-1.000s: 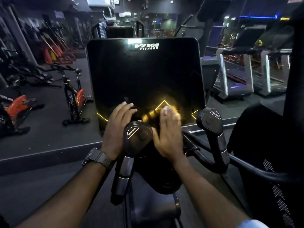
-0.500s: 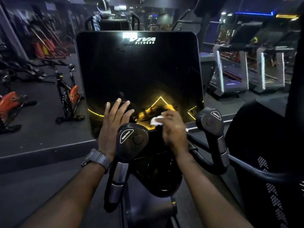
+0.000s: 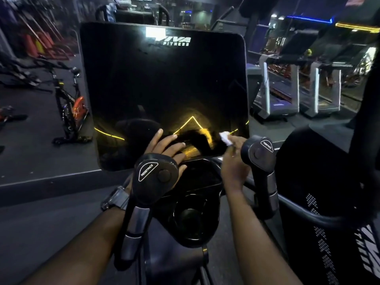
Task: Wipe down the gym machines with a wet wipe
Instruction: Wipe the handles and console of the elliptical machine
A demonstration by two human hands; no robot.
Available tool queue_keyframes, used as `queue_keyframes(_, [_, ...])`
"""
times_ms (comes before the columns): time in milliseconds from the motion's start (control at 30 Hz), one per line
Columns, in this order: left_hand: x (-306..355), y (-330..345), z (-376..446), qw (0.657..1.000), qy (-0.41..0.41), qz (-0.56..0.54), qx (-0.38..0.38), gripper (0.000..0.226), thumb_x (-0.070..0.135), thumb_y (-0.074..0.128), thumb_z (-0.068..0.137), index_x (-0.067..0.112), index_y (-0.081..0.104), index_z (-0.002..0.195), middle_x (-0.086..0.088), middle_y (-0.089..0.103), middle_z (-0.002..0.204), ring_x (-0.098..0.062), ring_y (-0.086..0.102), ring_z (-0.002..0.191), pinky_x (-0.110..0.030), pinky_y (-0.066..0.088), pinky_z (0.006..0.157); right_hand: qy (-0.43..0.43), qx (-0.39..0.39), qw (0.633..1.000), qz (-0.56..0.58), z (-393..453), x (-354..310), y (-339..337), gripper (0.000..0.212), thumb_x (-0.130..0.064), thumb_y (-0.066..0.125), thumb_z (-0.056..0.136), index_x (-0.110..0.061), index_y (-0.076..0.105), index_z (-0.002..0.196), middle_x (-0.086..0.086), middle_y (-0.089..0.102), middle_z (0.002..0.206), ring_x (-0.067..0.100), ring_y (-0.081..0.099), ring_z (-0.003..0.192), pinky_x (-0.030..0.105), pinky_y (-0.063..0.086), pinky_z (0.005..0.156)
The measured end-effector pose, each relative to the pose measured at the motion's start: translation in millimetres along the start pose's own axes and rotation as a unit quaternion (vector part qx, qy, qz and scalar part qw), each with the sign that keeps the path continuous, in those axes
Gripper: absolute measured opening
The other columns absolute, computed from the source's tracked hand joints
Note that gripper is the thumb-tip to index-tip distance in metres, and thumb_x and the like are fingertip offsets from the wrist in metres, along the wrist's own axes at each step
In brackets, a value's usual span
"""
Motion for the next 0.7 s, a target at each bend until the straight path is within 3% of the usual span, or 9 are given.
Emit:
queue_keyframes(100, [-11.3,4.0,-2.2,1.000,-0.013,-0.008,0.001,0.021,0.028,0.083,0.078,0.017,0.077,0.094,-0.004,0.072,0.119,-0.028,0.049,0.131,-0.053,0.017,0.124,0.058,-0.035,0.989,0.131,-13.4,11.0,5.6,0.024,-0.008,0.066,0.087,-0.003,0.072,0.110,0.016,0.067,0.105,0.018,0.057,0.096,0.008,0.044,0.086])
queue_keyframes(133, [-12.3,5.0,-3.1,1.000,-0.005,-0.011,0.003,0.021,0.029,0.083,0.079,0.017,0.077,0.095,-0.004,0.072,0.119,-0.027,0.048,0.131,-0.052,0.015,0.125,0.053,-0.050,0.985,0.159,-13.4,11.1,-1.2,0.025,-0.013,0.065,0.089,-0.004,0.072,0.111,0.018,0.069,0.106,0.022,0.061,0.096,0.011,0.048,0.082])
queue_keyframes(167, [-12.1,5.3,-4.3,1.000,-0.007,-0.009,0.001,0.021,0.029,0.084,0.079,0.018,0.077,0.095,-0.003,0.071,0.119,-0.027,0.048,0.132,-0.051,0.013,0.125,0.038,-0.047,0.987,0.147,-10.0,7.7,-8.4,0.032,-0.023,0.057,0.094,-0.003,0.070,0.115,0.021,0.068,0.110,0.030,0.065,0.099,0.025,0.053,0.081])
queue_keyframes(233, [-12.5,1.9,-4.4,1.000,-0.012,-0.011,0.003,0.025,0.032,0.085,0.078,0.017,0.076,0.096,-0.004,0.071,0.119,-0.028,0.047,0.132,-0.050,0.011,0.126,0.039,-0.043,0.995,0.080,-5.9,3.5,-20.7,0.048,-0.031,0.041,0.102,0.004,0.054,0.133,0.027,0.057,0.131,0.039,0.055,0.121,0.039,0.044,0.095])
queue_keyframes(300, [-14.4,-1.9,-5.0,1.000,-0.023,-0.013,0.009,0.028,0.034,0.085,0.078,0.016,0.076,0.098,-0.005,0.071,0.120,-0.028,0.047,0.132,-0.050,0.011,0.126,0.105,-0.074,0.992,0.003,2.5,-1.0,-28.2,0.046,-0.024,0.034,0.106,0.004,0.040,0.142,0.024,0.047,0.142,0.035,0.041,0.135,0.032,0.030,0.102])
queue_keyframes(400, [-16.2,-7.3,-8.8,0.998,-0.055,-0.013,0.010,0.032,0.036,0.083,0.080,0.015,0.075,0.103,-0.004,0.068,0.125,-0.027,0.046,0.134,-0.053,0.014,0.125,0.065,0.000,0.997,0.052,-2.1,-1.5,-5.5,0.044,-0.031,0.044,0.102,-0.003,0.055,0.134,0.017,0.059,0.119,0.033,0.054,0.118,0.034,0.042,0.093])
queue_keyframes(567, [-25.5,-23.8,-15.6,0.992,-0.114,-0.019,0.055,0.030,0.032,0.075,0.088,0.012,0.071,0.111,-0.004,0.065,0.127,-0.025,0.045,0.136,-0.055,0.018,0.124,-0.231,-0.124,0.960,0.101,-42.0,-33.8,11.7,0.038,-0.007,0.056,0.089,-0.010,0.064,0.126,0.012,0.059,0.120,0.024,0.050,0.107,0.027,0.048,0.086])
queue_keyframes(633, [-25.2,-36.5,-18.6,0.987,-0.150,-0.034,0.053,0.028,0.028,0.072,0.093,0.011,0.070,0.115,-0.006,0.065,0.130,-0.026,0.045,0.138,-0.057,0.019,0.123,-0.216,-0.089,0.966,0.108,-35.5,-22.6,7.4,0.036,-0.008,0.056,0.088,-0.013,0.067,0.122,0.011,0.060,0.118,0.023,0.053,0.102,0.030,0.050,0.082])
queue_keyframes(700, [-23.9,-49.7,-24.7,0.977,-0.202,-0.029,0.062,0.027,0.021,0.070,0.094,0.008,0.068,0.118,-0.009,0.063,0.133,-0.029,0.047,0.138,-0.058,0.022,0.122,-0.109,-0.038,0.984,0.137,-16.8,-6.9,5.8,0.033,-0.001,0.060,0.087,-0.012,0.070,0.117,0.015,0.061,0.113,0.016,0.051,0.098,0.023,0.048,0.081])
Point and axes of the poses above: each hand's wrist, its own z-axis towards the middle knuckle, its own y-axis out of the palm, x = y × z, the point moved 1 cm from there along z, towards the middle knuckle
